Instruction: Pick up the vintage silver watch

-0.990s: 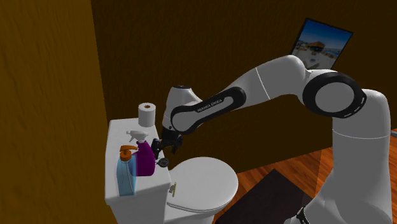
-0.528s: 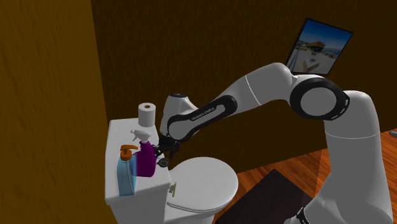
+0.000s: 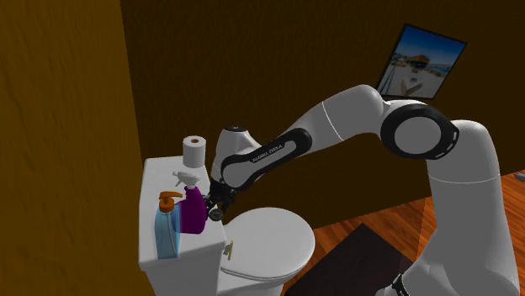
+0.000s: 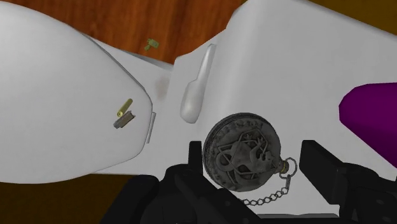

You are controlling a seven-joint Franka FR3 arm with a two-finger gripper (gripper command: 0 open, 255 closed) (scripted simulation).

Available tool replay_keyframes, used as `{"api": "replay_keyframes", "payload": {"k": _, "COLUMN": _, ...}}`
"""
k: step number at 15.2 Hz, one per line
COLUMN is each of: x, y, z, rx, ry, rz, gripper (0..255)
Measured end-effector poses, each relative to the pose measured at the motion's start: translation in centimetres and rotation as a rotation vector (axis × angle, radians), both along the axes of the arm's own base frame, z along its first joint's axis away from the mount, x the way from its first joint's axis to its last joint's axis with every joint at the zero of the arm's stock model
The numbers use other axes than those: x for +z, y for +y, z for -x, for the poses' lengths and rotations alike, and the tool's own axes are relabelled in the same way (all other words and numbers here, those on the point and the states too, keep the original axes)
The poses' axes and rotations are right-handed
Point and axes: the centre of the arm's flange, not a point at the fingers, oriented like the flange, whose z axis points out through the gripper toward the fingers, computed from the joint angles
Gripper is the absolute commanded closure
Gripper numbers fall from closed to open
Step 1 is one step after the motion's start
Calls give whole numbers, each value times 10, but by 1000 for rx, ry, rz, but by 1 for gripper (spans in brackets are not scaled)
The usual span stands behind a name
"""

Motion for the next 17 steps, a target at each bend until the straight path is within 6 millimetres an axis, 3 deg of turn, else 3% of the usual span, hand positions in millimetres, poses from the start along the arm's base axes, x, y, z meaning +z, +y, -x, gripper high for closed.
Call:
{"api": "replay_keyframes", "payload": {"k": 5, "x": 2, "y": 0, "z": 1, "rx": 0, "ry": 1, "rz": 0, "gripper": 255}}
{"api": "replay_keyframes", "payload": {"k": 17, "x": 64, "y": 1, "z": 0, "rx": 0, "ry": 0, "rz": 0, "gripper": 255}}
